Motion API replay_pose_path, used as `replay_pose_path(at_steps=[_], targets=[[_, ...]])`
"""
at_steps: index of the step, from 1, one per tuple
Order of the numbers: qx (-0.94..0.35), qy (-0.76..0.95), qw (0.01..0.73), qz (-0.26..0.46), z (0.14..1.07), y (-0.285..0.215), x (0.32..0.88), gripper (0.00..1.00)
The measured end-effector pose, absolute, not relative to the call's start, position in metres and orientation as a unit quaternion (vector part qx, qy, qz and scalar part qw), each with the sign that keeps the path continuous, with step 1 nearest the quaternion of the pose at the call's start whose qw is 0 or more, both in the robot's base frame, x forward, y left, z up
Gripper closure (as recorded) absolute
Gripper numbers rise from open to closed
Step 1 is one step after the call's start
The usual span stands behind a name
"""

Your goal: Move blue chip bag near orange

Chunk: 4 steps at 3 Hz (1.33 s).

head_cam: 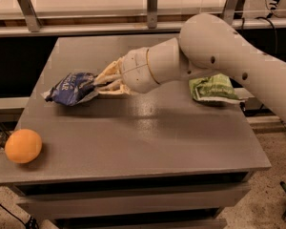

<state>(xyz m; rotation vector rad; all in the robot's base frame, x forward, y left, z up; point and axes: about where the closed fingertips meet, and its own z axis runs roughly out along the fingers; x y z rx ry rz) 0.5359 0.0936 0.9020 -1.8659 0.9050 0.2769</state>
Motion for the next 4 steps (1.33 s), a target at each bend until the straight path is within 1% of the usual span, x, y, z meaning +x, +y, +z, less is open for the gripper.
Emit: replay_pose_path(at_steps=[2,4], targets=[[-0.790,0.326,0.498,0.147,0.901,0.124,0.506,1.00],[-0.793,0.333,0.487,0.155,0.896,0.144,0.506,1.00]])
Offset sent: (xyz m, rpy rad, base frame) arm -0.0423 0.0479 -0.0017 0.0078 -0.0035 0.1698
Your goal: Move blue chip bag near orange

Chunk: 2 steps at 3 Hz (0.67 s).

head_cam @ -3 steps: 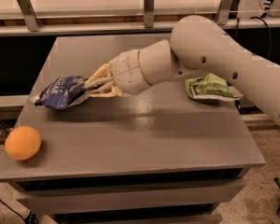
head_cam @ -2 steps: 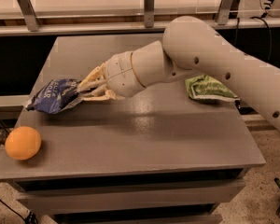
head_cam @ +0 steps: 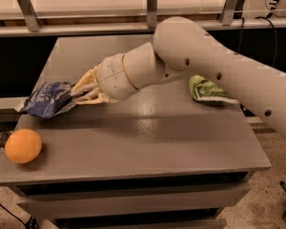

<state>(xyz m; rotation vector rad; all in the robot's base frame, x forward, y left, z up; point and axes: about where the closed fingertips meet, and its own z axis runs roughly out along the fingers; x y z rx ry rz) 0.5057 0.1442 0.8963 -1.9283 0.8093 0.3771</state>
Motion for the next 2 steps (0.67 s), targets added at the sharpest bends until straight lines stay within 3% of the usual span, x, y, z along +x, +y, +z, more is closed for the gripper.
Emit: replay_pose_path(at_steps=[2], targets=[[-0.795,0.322,0.483,0.177,0.8911,0.1542,0.5032,1.00]])
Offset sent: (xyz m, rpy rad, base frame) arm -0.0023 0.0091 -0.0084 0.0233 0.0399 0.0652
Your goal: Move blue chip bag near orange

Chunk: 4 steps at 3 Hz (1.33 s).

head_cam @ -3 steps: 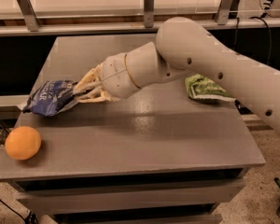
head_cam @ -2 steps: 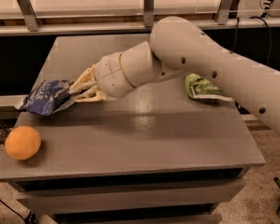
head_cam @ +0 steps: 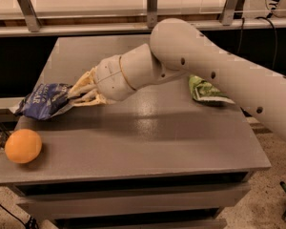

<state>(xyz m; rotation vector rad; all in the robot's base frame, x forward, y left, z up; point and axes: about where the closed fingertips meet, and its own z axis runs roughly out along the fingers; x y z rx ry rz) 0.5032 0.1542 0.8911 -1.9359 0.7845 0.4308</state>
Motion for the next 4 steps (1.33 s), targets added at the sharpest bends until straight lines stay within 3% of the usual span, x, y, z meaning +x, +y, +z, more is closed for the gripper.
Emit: replay_pose_path(at_steps=[1,3,4], targets=[[-0.797,0.310,0.482,0.189,0.8888,0.1549,0.4997,0.82],[-0.801,0.305,0.477,0.194,0.8863,0.1572,0.4971,0.36],[-0.802,0.303,0.477,0.195,0.8863,0.1594,0.4955,0.05]])
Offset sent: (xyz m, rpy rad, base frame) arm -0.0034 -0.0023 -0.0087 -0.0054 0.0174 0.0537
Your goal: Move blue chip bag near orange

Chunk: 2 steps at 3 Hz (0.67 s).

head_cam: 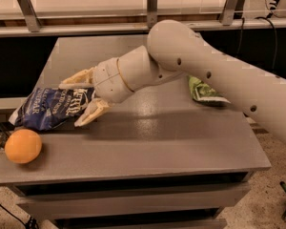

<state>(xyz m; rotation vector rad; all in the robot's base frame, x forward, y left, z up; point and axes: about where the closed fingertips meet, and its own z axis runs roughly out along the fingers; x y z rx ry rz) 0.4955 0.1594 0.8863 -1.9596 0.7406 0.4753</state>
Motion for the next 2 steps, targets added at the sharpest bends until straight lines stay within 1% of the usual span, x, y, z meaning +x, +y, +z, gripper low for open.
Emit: replay_pose_path(at_steps=[1,2], targets=[[-0.802,0.302,0.476,0.195,0.886,0.160,0.495,0.00],[-0.803,0.317,0.474,0.174,0.892,0.139,0.495,0.00]])
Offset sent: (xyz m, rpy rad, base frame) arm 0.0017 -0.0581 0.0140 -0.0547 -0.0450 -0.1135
